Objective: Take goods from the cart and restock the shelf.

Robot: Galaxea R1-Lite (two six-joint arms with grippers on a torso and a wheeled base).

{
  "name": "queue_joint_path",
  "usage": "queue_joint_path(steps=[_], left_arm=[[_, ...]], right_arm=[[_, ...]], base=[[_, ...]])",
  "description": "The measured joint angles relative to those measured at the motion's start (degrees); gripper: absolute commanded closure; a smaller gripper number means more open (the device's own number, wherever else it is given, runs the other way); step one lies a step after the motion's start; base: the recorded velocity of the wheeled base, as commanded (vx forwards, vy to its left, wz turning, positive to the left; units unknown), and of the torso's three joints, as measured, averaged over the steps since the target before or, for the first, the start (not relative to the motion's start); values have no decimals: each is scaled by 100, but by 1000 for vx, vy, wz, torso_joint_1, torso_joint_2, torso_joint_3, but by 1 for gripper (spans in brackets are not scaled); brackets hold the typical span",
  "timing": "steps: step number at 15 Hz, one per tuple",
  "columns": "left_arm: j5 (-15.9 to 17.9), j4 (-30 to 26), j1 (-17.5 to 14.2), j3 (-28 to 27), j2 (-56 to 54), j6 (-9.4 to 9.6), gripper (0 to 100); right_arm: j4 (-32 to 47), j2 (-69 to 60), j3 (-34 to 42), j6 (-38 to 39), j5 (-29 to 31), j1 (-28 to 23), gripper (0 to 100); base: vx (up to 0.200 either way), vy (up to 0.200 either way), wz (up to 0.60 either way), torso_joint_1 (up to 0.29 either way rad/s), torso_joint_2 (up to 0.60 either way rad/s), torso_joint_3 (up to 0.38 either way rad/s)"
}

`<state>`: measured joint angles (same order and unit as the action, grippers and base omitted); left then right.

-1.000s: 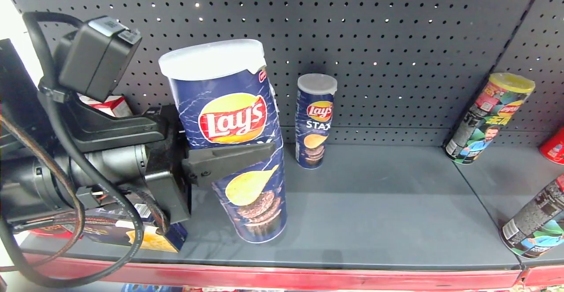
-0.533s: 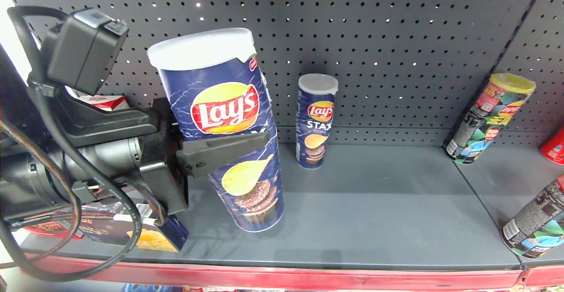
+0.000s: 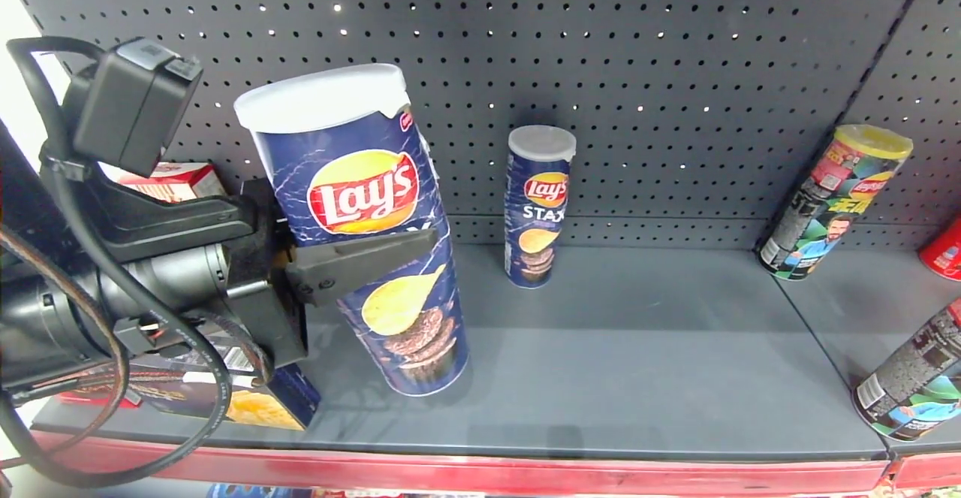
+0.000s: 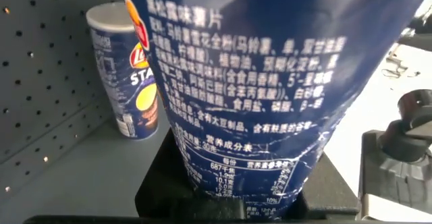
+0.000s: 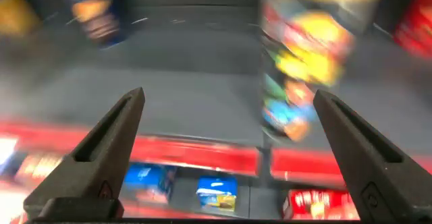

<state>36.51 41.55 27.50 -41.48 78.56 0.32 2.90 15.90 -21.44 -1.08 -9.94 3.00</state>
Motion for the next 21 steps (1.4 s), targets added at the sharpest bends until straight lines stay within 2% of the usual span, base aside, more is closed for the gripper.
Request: queue_joint_path(steps=[1, 3, 5, 7, 10, 12, 14, 17, 21], left_arm=[[11, 101, -2, 63, 11, -10, 100], [7, 169, -11, 91, 68, -10, 100], [0, 178, -11, 108, 102, -7, 100], [2, 244, -79, 150, 112, -10, 100], [5, 251, -133, 191, 112, -13, 100], [0, 252, -135, 207, 107, -13, 100], [-11, 255, -143, 212, 105, -13, 100], [-4, 251, -140, 213, 93, -16, 100], [2, 244, -140, 251, 90, -22, 100]], right_arm=[[134, 268, -317, -310, -561, 83, 0], [240, 879, -761, -479, -1130, 282, 0], [257, 1503, -1097, -547, -1315, 640, 0], [273, 2043, -1386, -578, -1330, 1304, 0], [196, 2850, -1725, -578, -1095, 2324, 0], [-306, 3477, -1843, -580, -708, 2881, 0], [-840, 4058, -1913, -586, -356, 3220, 0], [-1062, 4732, -2059, -580, 28, 3532, 0], [-1159, 5503, -2500, -466, 312, 3573, 0]], base=[[0, 0, 0, 0, 0, 0], [0, 0, 0, 0, 0, 0], [0, 0, 0, 0, 0, 0], [0, 0, 0, 0, 0, 0], [0, 0, 0, 0, 0, 0], [0, 0, 0, 0, 0, 0], [0, 0, 0, 0, 0, 0], [0, 0, 0, 0, 0, 0], [0, 0, 0, 0, 0, 0]])
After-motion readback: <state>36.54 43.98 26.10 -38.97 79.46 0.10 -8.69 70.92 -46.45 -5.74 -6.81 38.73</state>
